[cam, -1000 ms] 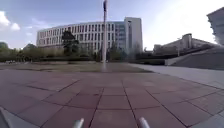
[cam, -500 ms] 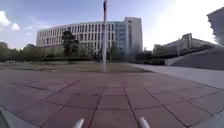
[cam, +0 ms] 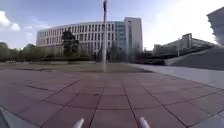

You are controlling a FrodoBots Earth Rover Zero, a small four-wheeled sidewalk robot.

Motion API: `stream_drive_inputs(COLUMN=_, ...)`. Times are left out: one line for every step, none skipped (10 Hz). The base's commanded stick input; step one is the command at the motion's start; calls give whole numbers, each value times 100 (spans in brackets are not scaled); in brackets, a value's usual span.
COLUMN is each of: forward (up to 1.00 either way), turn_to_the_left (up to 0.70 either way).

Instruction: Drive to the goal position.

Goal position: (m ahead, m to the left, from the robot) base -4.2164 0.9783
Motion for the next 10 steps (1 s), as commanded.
stream_drive_inputs(forward=100, turn_to_the_left=0)
stream_drive_inputs(forward=100, turn_to_the_left=0)
stream_drive_inputs(forward=100, turn_to_the_left=0)
stream_drive_inputs(forward=100, turn_to_the_left=0)
stream_drive_inputs(forward=100, turn_to_the_left=0)
stream_drive_inputs(forward=10, turn_to_the_left=0)
stream_drive_inputs(forward=0, turn_to_the_left=0)
stream_drive_inputs(forward=17, turn_to_the_left=0)
stream_drive_inputs(forward=83, turn_to_the_left=0)
stream_drive_inputs(forward=100, turn_to_the_left=0)
